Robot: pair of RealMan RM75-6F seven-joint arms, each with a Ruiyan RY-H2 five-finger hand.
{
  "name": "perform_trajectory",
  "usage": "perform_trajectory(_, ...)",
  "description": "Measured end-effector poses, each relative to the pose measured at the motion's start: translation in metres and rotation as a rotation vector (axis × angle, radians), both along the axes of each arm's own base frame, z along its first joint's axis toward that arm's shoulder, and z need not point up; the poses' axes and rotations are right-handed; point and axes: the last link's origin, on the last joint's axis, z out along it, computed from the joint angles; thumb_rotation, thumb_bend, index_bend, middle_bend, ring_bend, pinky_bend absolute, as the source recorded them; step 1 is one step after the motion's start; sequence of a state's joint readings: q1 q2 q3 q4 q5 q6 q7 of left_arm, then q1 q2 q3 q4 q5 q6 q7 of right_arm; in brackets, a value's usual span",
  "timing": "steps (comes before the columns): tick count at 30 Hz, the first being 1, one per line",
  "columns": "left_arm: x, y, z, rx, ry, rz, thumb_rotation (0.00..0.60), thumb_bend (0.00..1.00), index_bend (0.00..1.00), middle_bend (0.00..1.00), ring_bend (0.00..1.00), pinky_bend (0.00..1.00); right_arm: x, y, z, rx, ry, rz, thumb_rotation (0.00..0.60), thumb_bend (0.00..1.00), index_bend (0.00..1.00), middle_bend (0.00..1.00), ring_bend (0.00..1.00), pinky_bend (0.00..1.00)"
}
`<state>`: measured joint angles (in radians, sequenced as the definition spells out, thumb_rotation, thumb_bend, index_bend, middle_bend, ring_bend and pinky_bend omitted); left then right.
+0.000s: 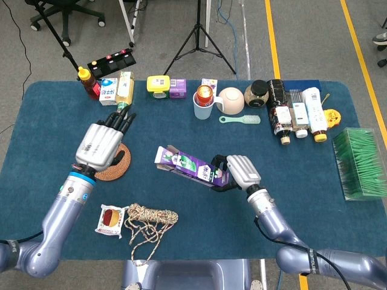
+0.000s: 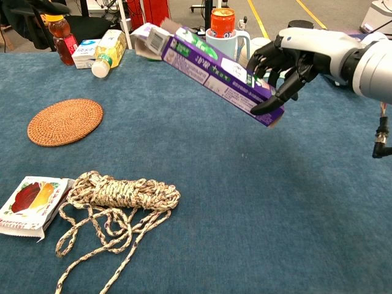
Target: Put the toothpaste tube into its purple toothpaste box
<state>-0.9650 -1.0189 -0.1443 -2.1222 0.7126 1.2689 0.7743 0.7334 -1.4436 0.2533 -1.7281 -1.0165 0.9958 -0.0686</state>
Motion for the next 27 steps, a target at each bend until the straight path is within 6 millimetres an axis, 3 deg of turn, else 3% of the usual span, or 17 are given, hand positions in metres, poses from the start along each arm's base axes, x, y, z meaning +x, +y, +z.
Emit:
perform_trajectory(10,-0.034,0.001,0.022,-0.003,-0.025,0.029,0.6,0.31,0.0,0.0,0.11,0.4,-0.022,-0.006,0.002,-0.043,-0.022,0.071,0.6,0.3,0.49,0.58,0.55,0.66)
perform_trajectory(19,-0.048,-0.001,0.027,-0.004,-0.018,0.036,0.6,0.31,0.0,0.0,0.11,0.4,-0.041,-0.018,0.009,-0.128,0.199,0.115,0.6,0.31,0.49,0.58,0.55,0.66)
perform_trajectory(27,-0.065,-0.002,0.028,-0.018,-0.009,0.071,0.6,0.31,0.0,0.0,0.11,0.4,-0.071,-0.036,0.018,-0.208,0.458,0.126,0.6,0.32,0.49,0.58,0.55,0.66)
